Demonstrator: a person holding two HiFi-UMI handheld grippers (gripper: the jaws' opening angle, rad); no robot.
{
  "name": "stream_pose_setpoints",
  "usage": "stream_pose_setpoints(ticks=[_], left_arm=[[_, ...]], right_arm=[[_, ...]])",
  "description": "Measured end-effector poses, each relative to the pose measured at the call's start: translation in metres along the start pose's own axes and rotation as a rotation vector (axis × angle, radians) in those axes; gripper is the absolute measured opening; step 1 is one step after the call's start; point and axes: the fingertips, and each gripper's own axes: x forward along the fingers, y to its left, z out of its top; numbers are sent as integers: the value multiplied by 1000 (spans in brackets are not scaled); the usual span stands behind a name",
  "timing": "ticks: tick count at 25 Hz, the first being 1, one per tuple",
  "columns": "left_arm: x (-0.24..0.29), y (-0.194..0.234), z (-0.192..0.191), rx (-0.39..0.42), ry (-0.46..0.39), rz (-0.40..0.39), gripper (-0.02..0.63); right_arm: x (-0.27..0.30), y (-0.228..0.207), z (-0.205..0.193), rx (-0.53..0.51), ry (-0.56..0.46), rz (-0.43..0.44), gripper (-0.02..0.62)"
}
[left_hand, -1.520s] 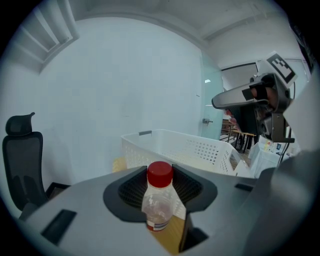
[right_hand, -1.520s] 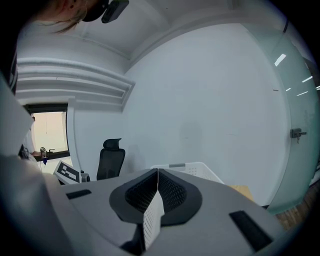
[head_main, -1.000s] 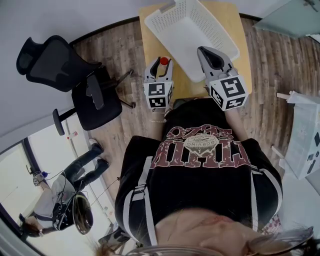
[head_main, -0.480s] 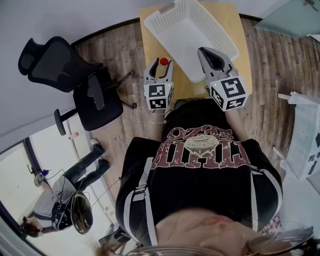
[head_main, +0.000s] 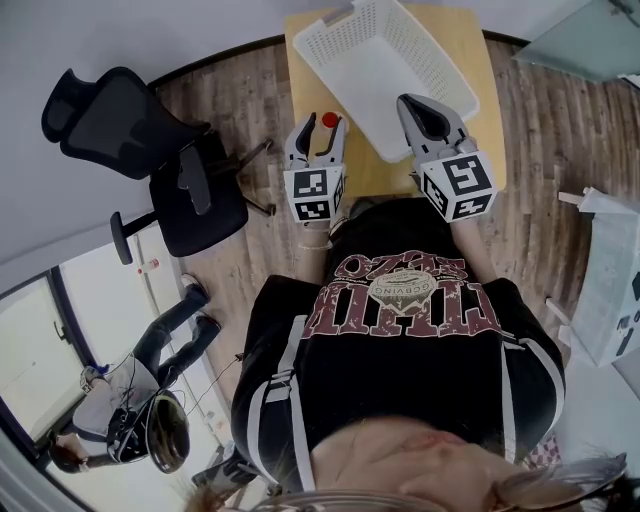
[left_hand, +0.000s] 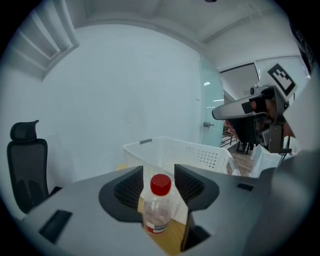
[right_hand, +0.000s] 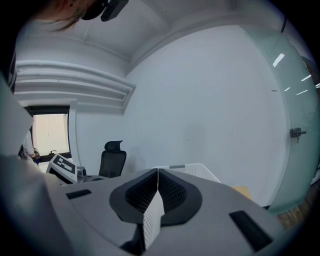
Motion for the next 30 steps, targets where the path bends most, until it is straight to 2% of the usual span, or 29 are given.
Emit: stream_pose_setpoints(ticks=[12, 20, 30], left_arm=[[-15, -4, 35, 20, -70, 9, 227], [-21, -12, 57, 10, -118, -13, 224], [-23, -26, 86, 53, -163, -35, 198]], right_arm=[[-6, 1, 6, 1, -22, 1, 18], [-9, 1, 7, 7, -35, -4, 18], [-9, -1, 12, 5, -45, -1, 18]])
